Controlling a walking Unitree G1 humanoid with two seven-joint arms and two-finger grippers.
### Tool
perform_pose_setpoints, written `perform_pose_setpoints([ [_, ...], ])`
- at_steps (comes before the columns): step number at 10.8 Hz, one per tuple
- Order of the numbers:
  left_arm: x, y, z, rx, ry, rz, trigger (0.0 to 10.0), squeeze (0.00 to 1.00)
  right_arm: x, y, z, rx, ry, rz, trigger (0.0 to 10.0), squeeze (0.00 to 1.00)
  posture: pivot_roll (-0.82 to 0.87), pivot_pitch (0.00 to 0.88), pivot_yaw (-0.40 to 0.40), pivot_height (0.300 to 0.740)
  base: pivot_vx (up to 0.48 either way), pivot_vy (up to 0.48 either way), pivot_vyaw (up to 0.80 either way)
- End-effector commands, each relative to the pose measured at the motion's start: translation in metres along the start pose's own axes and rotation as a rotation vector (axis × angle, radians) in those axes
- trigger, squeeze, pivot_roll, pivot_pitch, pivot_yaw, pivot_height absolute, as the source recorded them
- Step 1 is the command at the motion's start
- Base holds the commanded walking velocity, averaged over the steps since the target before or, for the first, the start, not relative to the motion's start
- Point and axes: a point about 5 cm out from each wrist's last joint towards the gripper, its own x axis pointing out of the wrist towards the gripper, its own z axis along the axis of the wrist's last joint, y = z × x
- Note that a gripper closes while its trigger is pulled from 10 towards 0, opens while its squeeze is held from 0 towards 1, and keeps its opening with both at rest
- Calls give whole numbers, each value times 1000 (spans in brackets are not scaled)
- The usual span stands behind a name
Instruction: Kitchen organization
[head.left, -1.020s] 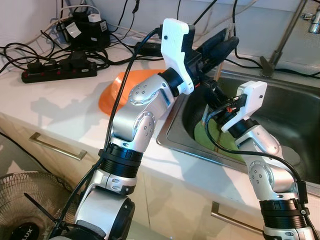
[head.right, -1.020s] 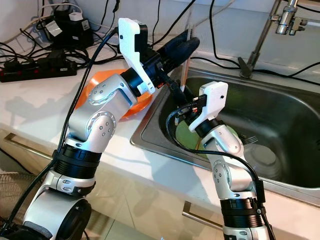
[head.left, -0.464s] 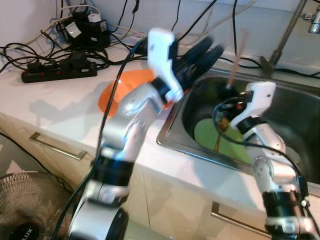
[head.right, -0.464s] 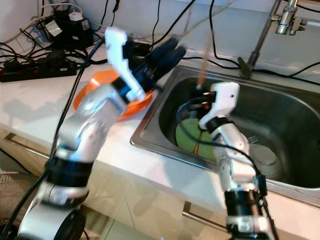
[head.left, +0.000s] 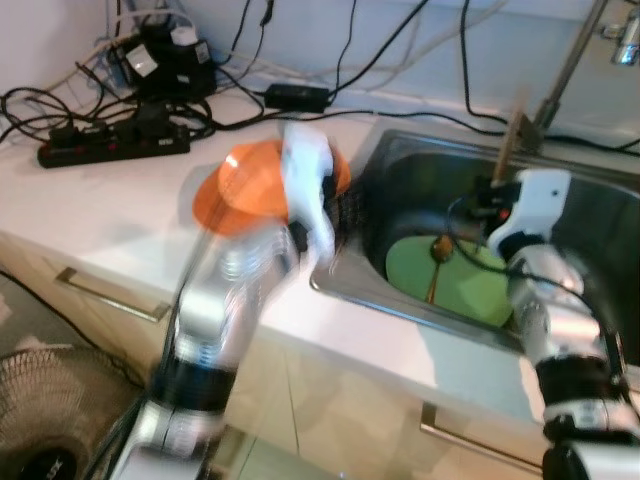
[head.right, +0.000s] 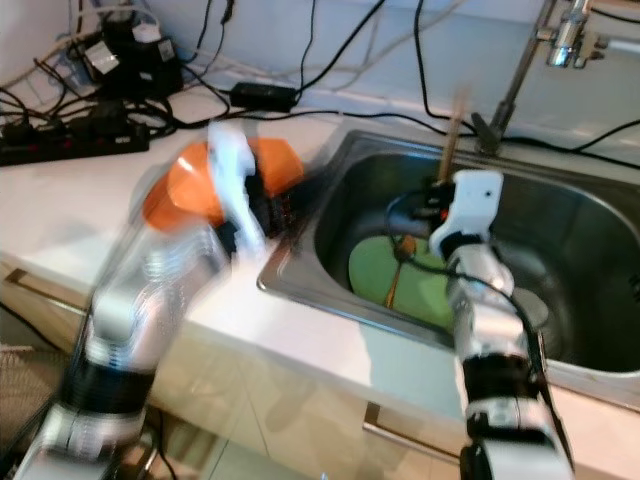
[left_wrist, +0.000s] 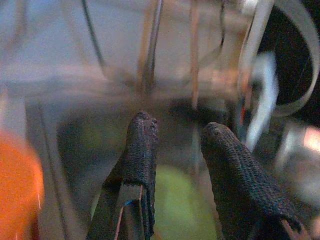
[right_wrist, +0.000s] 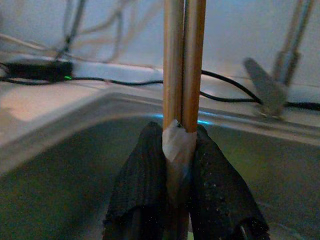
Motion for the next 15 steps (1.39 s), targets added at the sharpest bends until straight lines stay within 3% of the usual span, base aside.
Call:
perform_pose_setpoints([
  [1,-3,-3,-11,25,74,-23,10000,0,3,-5,-5,-20,32,-39,10000,0,202,44,10,740,0,0,0],
  [5,-16,-2,-37,36,218,-18,10000,0,8,3,-33,-51,162,-54,10000,0,208,44,4,740,0,0,0],
  [10,-19,-4,-44,69,245,-20,10000,0,5,6,-55,-59,252,-59,10000,0,215,29,-4,740,0,0,0],
  [11,-19,-5,-45,71,249,-22,10000,0,4,6,-56,-54,257,-62,10000,408,216,25,-4,740,0,0,0],
  [12,-19,-5,-45,72,251,-24,10000,0,5,6,-56,-51,253,-62,10000,1000,216,23,-4,740,0,0,0],
  [15,-19,-5,-43,74,246,-25,10000,0,5,7,-57,-40,247,-65,10000,1000,214,24,-5,740,0,0,0],
])
